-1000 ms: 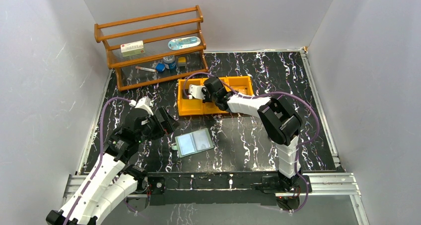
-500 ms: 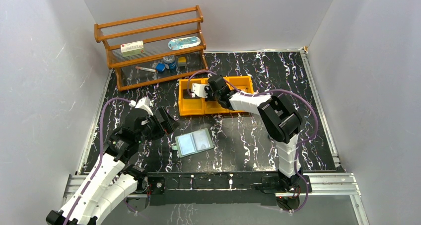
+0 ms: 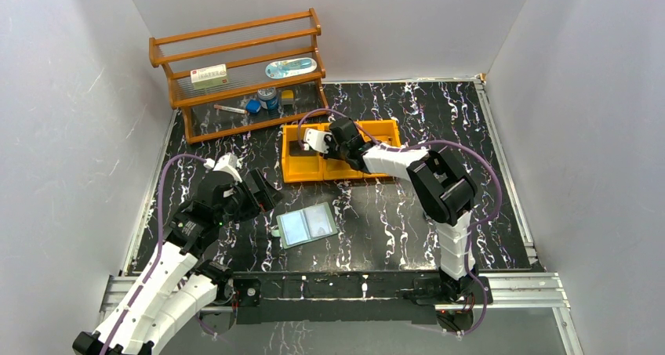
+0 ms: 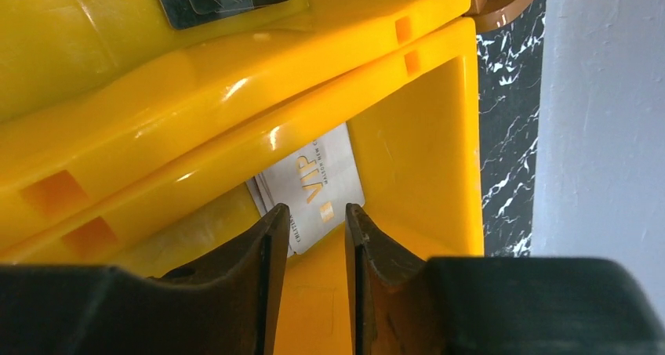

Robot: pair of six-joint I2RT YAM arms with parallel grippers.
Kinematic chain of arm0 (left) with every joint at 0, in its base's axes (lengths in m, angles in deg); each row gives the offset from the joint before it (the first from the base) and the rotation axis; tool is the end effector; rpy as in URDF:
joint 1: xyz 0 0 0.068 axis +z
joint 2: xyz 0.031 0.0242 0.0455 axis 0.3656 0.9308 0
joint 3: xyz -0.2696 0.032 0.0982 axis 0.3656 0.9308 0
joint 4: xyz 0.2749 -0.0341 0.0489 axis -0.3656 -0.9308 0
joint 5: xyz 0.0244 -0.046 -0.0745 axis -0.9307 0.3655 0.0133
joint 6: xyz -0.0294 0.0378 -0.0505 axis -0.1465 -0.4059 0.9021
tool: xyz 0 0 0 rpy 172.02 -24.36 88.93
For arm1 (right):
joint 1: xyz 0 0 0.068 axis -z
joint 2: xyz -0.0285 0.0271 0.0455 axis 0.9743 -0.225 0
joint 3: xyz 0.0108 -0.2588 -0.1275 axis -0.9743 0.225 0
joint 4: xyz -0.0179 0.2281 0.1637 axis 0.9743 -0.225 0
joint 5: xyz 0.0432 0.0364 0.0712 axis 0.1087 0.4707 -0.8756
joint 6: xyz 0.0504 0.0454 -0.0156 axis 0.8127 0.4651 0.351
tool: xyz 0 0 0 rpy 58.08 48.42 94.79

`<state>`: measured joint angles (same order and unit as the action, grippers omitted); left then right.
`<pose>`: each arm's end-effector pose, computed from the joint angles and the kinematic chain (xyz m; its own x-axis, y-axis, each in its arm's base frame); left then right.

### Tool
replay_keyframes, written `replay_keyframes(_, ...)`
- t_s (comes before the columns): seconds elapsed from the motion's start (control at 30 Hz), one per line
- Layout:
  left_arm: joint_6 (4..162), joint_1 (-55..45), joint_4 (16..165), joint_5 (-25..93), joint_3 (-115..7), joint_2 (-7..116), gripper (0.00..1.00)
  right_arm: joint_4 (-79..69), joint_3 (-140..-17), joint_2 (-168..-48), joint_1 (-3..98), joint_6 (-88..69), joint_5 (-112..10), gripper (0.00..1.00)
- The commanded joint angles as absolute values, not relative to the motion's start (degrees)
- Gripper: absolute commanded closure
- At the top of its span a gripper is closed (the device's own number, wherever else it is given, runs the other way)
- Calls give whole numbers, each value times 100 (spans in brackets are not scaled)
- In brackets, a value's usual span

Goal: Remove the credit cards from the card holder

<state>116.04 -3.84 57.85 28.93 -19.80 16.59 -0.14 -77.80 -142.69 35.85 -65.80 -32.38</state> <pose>0.1567 -0.0777 0.2818 -0.6509 -0.4713 -0.5952 0.0190 0.7736 -0.6334 0.3737 0.3121 0.1618 0.1152 -0.8917 -0.4377 -0.6813 0.2497 -0.6881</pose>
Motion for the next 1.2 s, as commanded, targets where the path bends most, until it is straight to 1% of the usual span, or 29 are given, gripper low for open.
replay_keyframes(0.0,11583,-361,5675,2867,-1942,1617,2,149,-7976,-14008,3700,-6044,-3446,58)
replay_keyframes(0.13,11593,-361,5664,2872,-1932,1597,2,118,-7996,-13982,3766,-5849,-3366,55)
replay_keyframes(0.23,11592,-356,5669,2901,-1940,1589,2,134,-7965,-13723,3795,-5468,-3471,54)
replay_keyframes(0.33,11548,-361,5711,2968,-1944,1612,2,186,-7928,-13271,3789,-4748,-3645,52)
replay_keyframes(0.43,11530,-361,5738,3022,-1933,1680,2,187,-7792,-12743,3797,-3539,-3718,49)
replay_keyframes(0.47,11530,-361,5748,3046,-1921,1718,2,181,-7707,-12427,3797,-3020,-3784,45)
replay_keyframes(0.53,11530,-362,5748,3119,-1893,1817,2,54,-7499,-12044,3797,-1651,-3777,31)
replay_keyframes(0.57,11533,-361,5746,3175,-1880,1877,2,-201,-7454,-11875,3792,-1073,-3798,27)
replay_keyframes(0.6,11531,-361,5753,3224,-1866,1935,2,-483,-7400,-11733,3795,-540,-3900,27)
replay_keyframes(0.7,11522,-356,5733,3342,-1846,2141,2,-903,-7037,-11362,3806,443,-4637,25)
replay_keyframes(0.83,11479,-360,5738,3560,-1842,2457,6,-907,-6409,-11069,3798,1592,-5703,29)
replay_keyframes(0.9,11480,-361,5789,3674,-1858,2639,7,-666,-5906,-10985,3772,2329,-6063,31)
replay_keyframes(1.03,11434,-367,5986,4010,-1978,3009,11,-450,-5179,-10885,3525,3046,-5971,33)
replay_keyframes(1.17,11459,-382,6007,4242,-1991,3284,14,-518,-4992,-10987,3217,3225,-5875,37)
